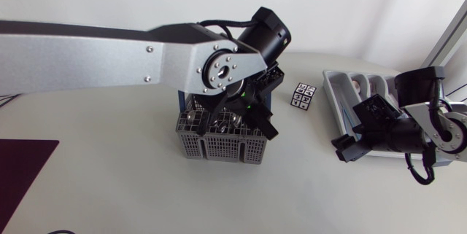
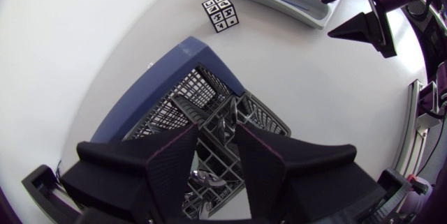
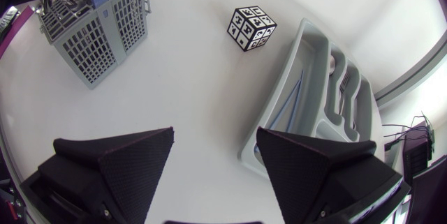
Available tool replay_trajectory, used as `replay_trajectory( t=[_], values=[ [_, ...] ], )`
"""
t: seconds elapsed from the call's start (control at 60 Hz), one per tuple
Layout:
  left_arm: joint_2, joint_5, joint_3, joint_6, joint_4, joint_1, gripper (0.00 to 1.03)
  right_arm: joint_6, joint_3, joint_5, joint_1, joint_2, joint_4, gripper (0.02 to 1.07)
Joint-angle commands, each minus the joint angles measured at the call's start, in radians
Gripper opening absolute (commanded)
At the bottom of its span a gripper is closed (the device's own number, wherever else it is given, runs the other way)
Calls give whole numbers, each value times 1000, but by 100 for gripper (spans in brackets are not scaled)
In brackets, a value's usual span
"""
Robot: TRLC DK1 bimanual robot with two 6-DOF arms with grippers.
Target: Transfer all utensils from the basket to the drawer tray.
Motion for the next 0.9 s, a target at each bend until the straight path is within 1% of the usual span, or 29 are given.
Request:
replay_trajectory(
  t=[0.0, 0.083, 0.117, 0.183, 0.383, 0.483, 0.583, 0.65, 0.733, 0.8, 0.883],
  values=[
    [21, -32, 4, -10, -11, -19, 41, 7, -34, 8, -2, 15, 2, 88],
    [30, -69, 9, -8, -8, -26, 40, 7, -35, 8, -2, 15, 2, 88],
    [33, -76, 14, -8, -8, -28, 36, 7, -37, 8, -2, 13, 2, 88],
    [45, -95, 17, -5, -8, -31, 33, 7, -40, 8, -2, 13, 3, 88],
    [56, -112, 12, -5, -8, -39, 33, -1, -48, 7, -7, 13, 11, 88],
    [65, -135, 15, -4, -2, -45, 33, 1, -48, 7, -7, 12, 11, 88],
    [72, -179, 0, 12, 29, -60, 24, 1, -49, 7, -7, 12, 11, 88],
    [76, -199, -5, 18, 35, -66, 24, 2, -51, 7, -7, 12, 11, 88],
    [78, -201, -11, 19, 38, -71, 23, 1, -52, 7, -7, 12, 11, 88],
    [79, -201, -12, 19, 39, -71, 19, 1, -54, 8, -7, 12, 11, 88],
    [79, -201, -16, 19, 39, -69, 18, -1, -52, 8, -8, 12, 14, 88]
  ],
)
